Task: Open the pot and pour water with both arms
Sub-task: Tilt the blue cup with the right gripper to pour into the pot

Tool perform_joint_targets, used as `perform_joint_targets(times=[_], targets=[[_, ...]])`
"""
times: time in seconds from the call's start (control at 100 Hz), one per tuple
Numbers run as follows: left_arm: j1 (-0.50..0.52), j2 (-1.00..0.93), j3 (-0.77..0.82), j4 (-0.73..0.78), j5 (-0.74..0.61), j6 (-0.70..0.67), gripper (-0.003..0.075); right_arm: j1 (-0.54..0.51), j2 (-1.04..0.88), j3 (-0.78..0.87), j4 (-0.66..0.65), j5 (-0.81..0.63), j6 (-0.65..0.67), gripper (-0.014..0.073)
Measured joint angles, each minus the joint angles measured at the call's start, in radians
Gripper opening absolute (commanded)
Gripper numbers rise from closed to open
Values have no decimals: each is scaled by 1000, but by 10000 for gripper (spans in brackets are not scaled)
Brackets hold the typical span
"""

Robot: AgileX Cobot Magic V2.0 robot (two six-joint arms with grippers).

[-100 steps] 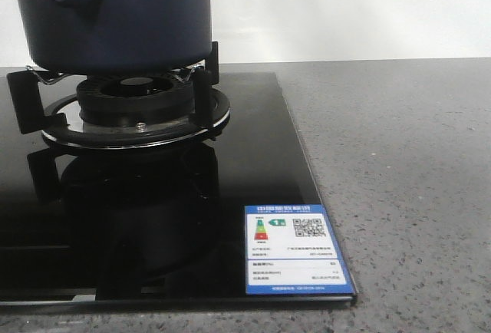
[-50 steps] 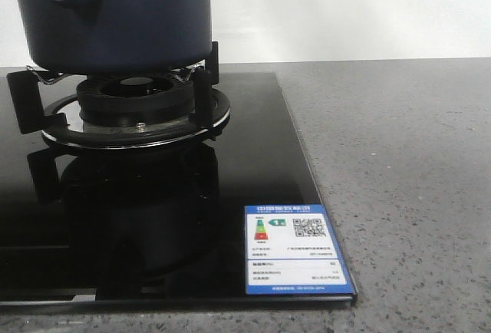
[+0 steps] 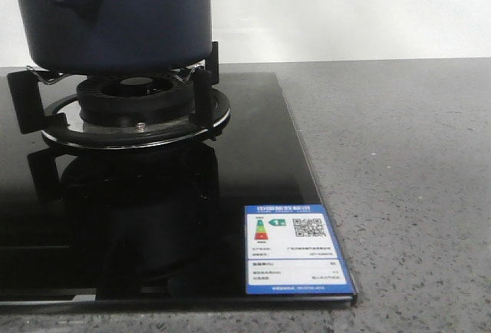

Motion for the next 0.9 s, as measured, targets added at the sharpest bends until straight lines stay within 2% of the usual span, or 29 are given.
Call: perform_joint_targets(times=[0.15, 0.32, 0.47, 0.67, 0.9], targets=[[0, 0, 0, 0, 0, 0, 402, 1, 0, 0, 12, 63, 168, 324], [0, 0, 0, 0, 0, 0, 402, 1, -7, 0, 26, 207, 390, 324], [0, 0, 0, 0, 0, 0, 402, 1, -55, 0, 95, 300, 557, 324], [0, 0, 0, 0, 0, 0, 402, -17, -159, 18, 236, 377, 608, 324], [0, 0, 0, 0, 0, 0, 402, -73, -333, 162, 358, 383, 635, 324]])
